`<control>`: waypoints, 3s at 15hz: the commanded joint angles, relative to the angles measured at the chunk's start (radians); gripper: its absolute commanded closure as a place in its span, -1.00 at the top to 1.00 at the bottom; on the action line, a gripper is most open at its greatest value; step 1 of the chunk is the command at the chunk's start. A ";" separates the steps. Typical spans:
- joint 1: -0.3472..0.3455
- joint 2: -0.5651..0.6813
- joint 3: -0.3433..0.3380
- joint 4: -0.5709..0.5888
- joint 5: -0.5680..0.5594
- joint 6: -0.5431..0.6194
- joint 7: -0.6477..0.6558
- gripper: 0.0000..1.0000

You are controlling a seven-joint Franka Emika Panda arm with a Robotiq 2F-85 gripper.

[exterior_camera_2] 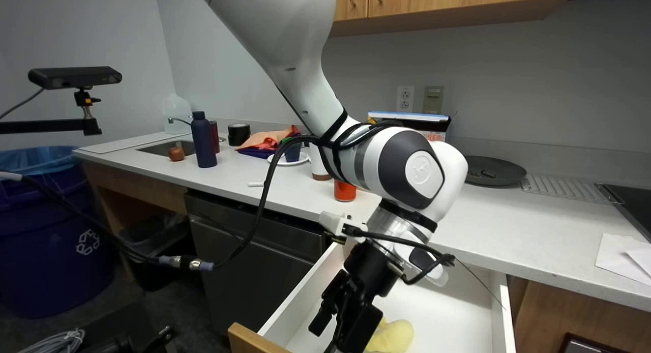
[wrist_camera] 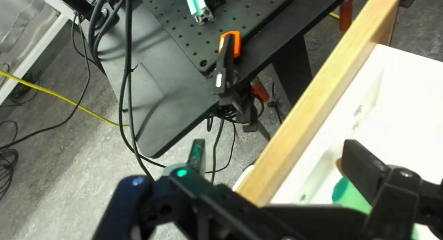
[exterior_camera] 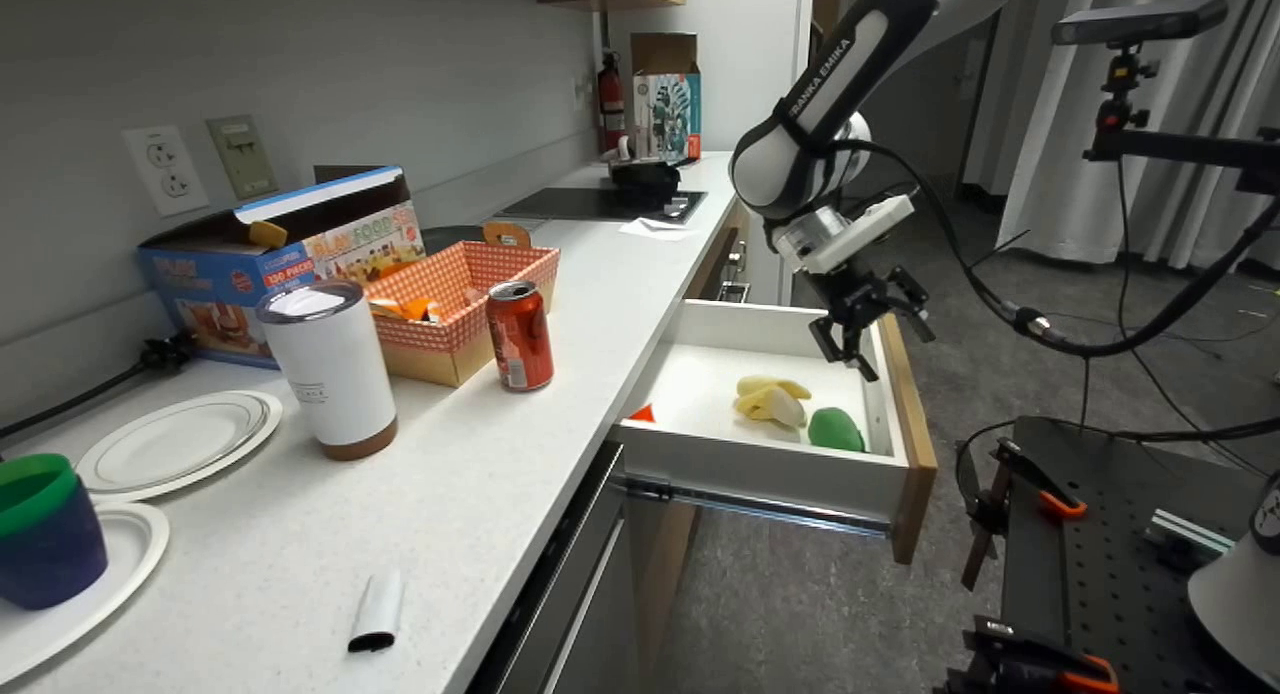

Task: Remove the banana plushie from the box, put it in the open drawer, and then close the drawer

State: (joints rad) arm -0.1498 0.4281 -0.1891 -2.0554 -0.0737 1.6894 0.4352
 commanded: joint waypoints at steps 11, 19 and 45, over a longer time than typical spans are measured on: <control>0.043 0.057 -0.013 0.063 -0.012 -0.006 0.049 1.00; 0.140 -0.232 0.005 0.040 -0.056 -0.267 0.244 1.00; -0.016 0.165 -0.039 0.158 0.177 -0.139 0.393 1.00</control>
State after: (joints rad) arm -0.1530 0.5727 -0.2577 -1.9300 -0.0291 1.4903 0.8150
